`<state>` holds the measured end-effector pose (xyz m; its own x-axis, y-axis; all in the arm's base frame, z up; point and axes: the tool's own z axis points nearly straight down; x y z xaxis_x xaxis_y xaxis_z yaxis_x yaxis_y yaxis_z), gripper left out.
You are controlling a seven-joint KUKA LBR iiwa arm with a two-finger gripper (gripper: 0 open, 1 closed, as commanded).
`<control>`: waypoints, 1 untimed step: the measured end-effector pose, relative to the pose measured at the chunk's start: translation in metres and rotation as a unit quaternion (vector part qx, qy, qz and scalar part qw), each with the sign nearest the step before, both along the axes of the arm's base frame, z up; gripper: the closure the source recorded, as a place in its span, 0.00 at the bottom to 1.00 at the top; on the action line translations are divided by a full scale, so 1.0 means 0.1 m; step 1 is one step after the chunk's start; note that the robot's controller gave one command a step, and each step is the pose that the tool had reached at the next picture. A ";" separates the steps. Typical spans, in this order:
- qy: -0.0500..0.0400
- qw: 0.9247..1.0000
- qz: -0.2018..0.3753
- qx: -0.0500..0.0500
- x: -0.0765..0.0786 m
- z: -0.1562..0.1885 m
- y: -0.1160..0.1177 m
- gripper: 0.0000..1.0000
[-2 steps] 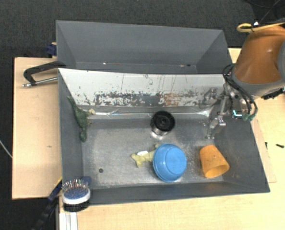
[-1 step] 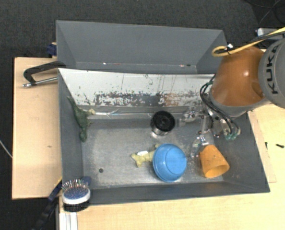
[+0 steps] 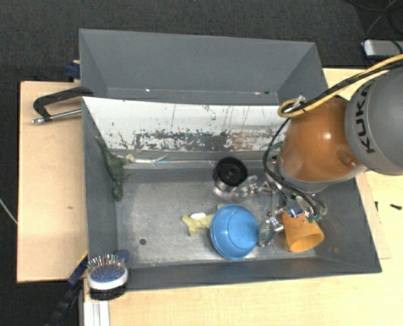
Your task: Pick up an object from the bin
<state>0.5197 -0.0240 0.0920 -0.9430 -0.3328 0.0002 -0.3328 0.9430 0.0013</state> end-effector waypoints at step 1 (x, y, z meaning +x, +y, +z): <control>-0.007 0.998 -0.058 0.003 0.65 0.40 0.66 0.00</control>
Offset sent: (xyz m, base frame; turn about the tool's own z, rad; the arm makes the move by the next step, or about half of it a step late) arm 0.0612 0.0603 0.0363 0.1213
